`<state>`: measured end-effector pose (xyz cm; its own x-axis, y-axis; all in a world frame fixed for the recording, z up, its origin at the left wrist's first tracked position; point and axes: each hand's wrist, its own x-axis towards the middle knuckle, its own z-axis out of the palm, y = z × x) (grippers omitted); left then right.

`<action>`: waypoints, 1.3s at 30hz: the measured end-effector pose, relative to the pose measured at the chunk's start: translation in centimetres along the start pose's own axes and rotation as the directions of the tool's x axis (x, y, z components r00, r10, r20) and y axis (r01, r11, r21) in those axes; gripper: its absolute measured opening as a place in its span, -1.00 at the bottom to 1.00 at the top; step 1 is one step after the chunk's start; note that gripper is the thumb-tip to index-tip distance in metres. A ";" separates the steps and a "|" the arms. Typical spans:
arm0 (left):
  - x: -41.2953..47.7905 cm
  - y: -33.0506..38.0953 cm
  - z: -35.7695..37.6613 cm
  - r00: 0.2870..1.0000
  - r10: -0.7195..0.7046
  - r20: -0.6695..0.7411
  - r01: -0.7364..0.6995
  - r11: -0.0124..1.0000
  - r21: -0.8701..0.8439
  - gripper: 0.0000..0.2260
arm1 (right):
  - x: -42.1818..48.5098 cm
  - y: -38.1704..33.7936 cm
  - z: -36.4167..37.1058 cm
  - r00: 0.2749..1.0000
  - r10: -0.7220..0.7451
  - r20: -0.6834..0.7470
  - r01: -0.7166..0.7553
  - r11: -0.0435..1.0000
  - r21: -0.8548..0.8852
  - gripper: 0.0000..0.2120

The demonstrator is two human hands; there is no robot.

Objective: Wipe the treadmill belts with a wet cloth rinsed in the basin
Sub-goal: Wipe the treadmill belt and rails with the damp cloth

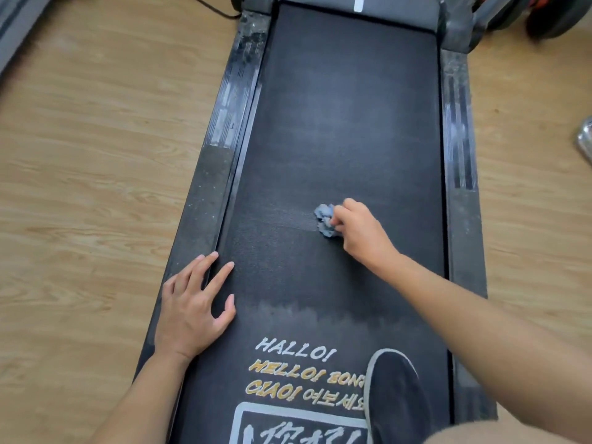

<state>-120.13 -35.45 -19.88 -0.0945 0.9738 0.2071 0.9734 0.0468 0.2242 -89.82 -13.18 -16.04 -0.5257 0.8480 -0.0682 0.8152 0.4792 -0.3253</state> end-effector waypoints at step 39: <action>0.1 0.1 0.2 1.000 0.003 -0.008 -0.003 1.000 0.011 -0.49 | -13.4 8.0 -1.7 0.769 0.613 -0.182 -0.594 0.790 0.152 -0.75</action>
<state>-119.99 -35.33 -19.99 -0.0932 0.9722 0.2149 0.9759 0.0464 0.2132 -75.87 -20.28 -16.12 0.1398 0.9870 -0.0798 0.9194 -0.1594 -0.3596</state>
